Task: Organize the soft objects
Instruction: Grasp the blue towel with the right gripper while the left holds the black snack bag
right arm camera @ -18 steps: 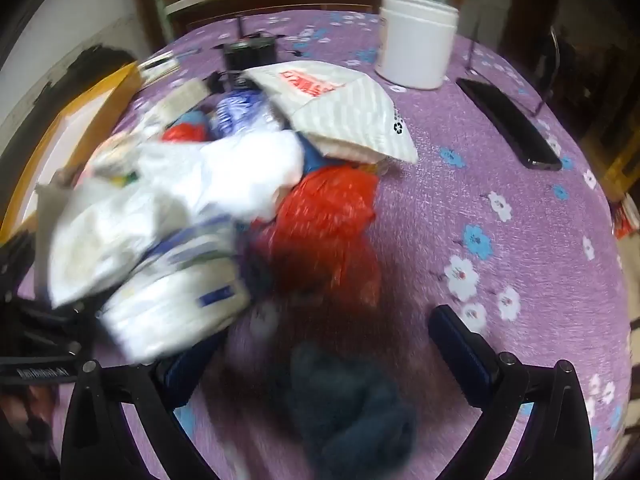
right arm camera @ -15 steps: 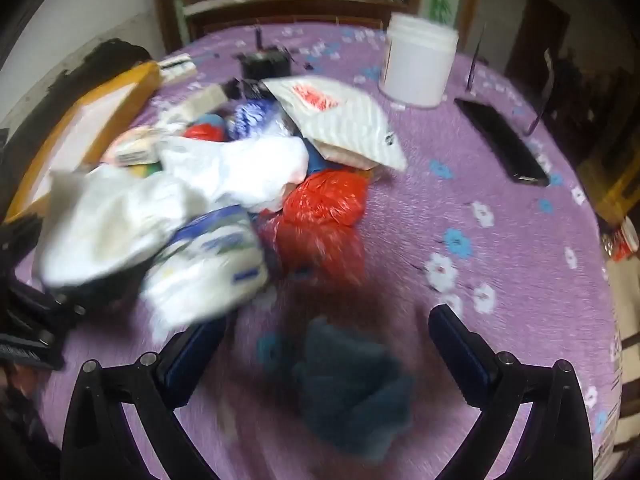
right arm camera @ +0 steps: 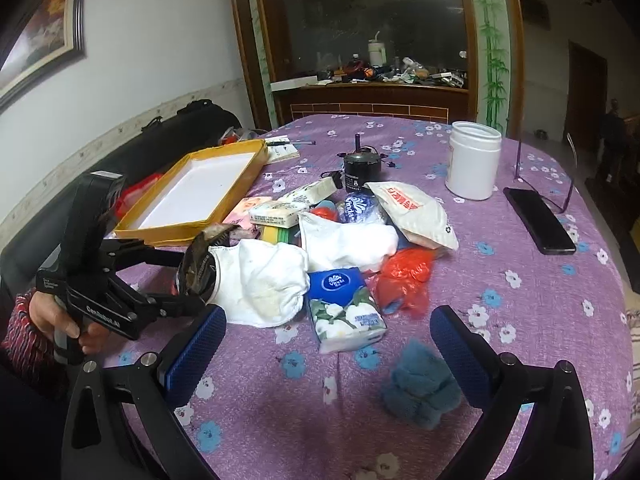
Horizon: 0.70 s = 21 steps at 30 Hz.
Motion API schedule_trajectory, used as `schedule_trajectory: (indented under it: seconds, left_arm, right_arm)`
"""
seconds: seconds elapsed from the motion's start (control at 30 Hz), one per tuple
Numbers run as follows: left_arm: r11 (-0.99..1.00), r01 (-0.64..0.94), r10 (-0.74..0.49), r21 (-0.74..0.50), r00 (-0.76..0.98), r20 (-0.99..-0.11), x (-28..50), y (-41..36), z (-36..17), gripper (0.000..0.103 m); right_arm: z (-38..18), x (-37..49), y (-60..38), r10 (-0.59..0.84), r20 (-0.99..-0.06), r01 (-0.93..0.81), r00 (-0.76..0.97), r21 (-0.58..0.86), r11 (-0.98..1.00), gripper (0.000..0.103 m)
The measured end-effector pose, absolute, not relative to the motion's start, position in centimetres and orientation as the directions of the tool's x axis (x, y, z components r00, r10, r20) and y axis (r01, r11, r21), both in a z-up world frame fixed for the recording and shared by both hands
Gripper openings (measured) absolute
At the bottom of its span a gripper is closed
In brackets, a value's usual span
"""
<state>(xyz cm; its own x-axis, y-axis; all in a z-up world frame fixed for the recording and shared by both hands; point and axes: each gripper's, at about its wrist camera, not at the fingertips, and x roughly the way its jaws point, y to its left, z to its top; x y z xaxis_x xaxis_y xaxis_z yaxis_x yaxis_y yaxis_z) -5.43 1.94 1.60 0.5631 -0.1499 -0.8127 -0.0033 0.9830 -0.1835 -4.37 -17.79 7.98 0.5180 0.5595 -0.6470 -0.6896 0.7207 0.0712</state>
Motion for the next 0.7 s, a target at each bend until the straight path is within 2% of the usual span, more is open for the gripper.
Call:
schedule_trajectory:
  seconds: [0.17,0.23,0.53,0.57,0.63,0.67,0.7]
  left_arm:
    - [0.988,0.011,-0.129,-0.152,0.586,-0.800,-5.6,1.8,0.8,0.097]
    - [0.985,0.023,-0.150,-0.169,0.583,-0.798,-5.7,2.0,0.4,0.069]
    - [0.984,0.035,-0.160,-0.175,0.615,-0.773,-6.5,2.3,1.2,0.063]
    - [0.982,0.034,-0.166,-0.184,0.611,-0.774,-6.6,2.4,1.4,0.058]
    - [0.981,0.032,-0.169,-0.189,0.608,-0.776,-6.6,2.6,1.7,0.056]
    - [0.981,0.032,-0.171,-0.192,0.614,-0.770,-6.7,2.8,1.9,0.055]
    - [0.981,0.031,-0.171,-0.194,0.616,-0.769,-6.7,2.9,2.0,0.054]
  right_arm:
    - [8.3,-3.9,-18.8,0.540,-0.660,-0.670,0.523,0.074,0.738,0.103]
    - [7.8,-3.5,-19.5,0.500,-0.690,-0.652,0.524,0.052,0.756,0.103]
    - [3.8,-1.1,-21.1,0.379,-0.806,-0.564,0.456,0.068,0.823,0.103]
    - [3.4,-0.8,-21.3,0.374,-0.812,-0.550,0.449,0.079,0.832,0.102]
    - [3.0,-0.3,-21.6,0.376,-0.812,-0.531,0.447,0.097,0.842,0.100]
    - [2.7,-0.2,-21.7,0.373,-0.815,-0.525,0.443,0.102,0.845,0.095]
    - [2.4,0.0,-21.6,0.367,-0.825,-0.522,0.429,0.105,0.846,0.080]
